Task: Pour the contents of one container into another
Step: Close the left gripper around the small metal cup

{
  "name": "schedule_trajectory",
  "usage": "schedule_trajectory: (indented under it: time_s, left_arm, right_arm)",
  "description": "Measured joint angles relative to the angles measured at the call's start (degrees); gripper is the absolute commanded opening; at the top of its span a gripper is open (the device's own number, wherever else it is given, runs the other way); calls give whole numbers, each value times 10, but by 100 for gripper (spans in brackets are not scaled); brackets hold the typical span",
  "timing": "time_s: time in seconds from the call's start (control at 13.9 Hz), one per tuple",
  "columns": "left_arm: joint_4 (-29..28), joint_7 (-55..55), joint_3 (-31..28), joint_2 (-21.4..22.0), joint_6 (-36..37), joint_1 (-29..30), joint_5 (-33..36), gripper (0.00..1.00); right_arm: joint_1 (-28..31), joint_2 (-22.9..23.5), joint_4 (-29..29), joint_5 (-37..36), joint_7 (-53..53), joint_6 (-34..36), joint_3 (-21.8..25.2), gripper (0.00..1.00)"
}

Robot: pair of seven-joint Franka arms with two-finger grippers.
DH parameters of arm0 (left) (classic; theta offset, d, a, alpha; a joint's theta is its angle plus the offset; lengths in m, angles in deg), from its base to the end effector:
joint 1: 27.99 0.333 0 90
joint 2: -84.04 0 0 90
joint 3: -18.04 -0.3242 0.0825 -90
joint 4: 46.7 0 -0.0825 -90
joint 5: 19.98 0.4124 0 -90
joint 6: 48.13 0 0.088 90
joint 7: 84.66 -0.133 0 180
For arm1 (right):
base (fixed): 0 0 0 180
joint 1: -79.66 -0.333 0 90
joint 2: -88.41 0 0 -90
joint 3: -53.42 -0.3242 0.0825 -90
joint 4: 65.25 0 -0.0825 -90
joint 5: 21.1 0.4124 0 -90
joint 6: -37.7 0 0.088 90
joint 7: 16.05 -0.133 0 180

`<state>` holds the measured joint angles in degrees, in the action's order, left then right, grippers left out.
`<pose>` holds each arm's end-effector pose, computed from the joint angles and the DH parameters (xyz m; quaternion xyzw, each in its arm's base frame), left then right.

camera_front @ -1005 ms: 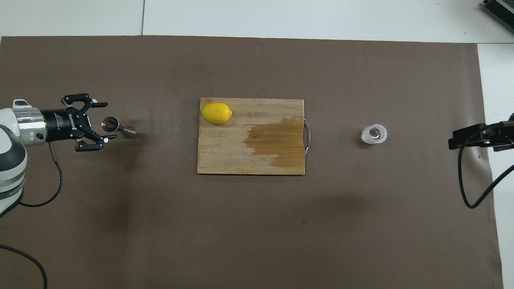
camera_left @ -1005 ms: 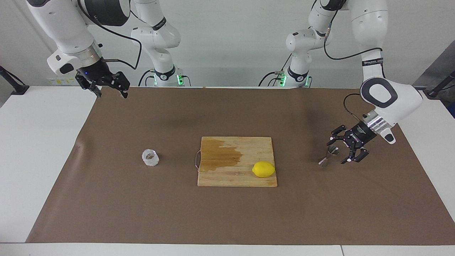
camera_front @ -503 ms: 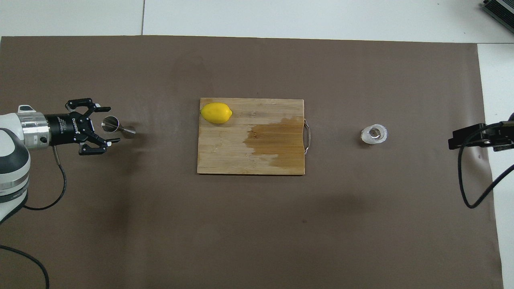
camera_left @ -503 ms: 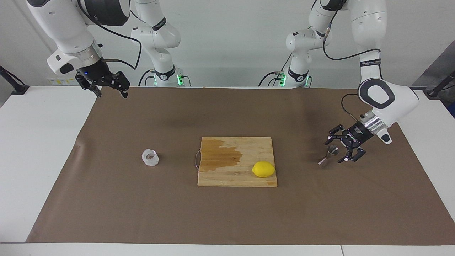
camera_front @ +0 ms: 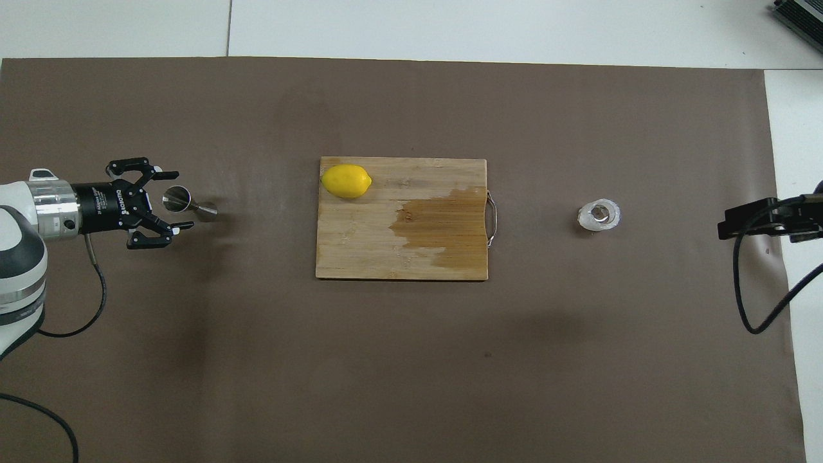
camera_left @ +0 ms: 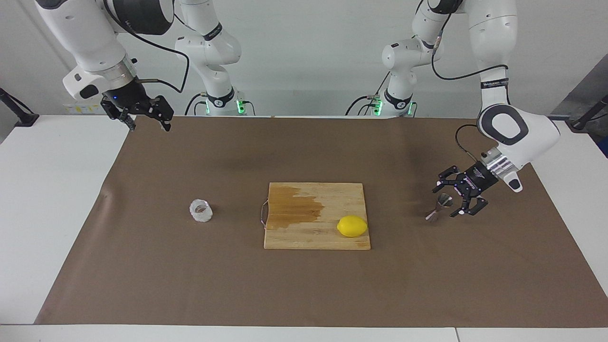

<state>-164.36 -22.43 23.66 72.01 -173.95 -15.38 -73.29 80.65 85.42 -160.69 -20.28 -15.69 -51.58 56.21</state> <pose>0.6126 0.0305 0.3133 0.5756 0.7315 -0.1972 0.3076 0.5604 -0.0357 0.5882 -0.9991 0.0299 0.0274 0.0094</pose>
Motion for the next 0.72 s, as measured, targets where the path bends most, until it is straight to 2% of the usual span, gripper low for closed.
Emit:
schedule_trajectory:
  time_s: [0.14, 0.43, 0.72]
  left_arm:
    - [0, 0, 0, 0, 2, 1, 0, 98]
    - [0, 0, -3, 1, 3, 7, 0, 88]
    - [0, 0, 0, 1, 5, 6, 0, 88]
  right_arm:
    - [0, 0, 0, 0, 0, 0, 0, 100]
    - [0, 0, 0, 0, 0, 0, 0, 100]
    - [0, 0, 0, 0, 0, 0, 0, 100]
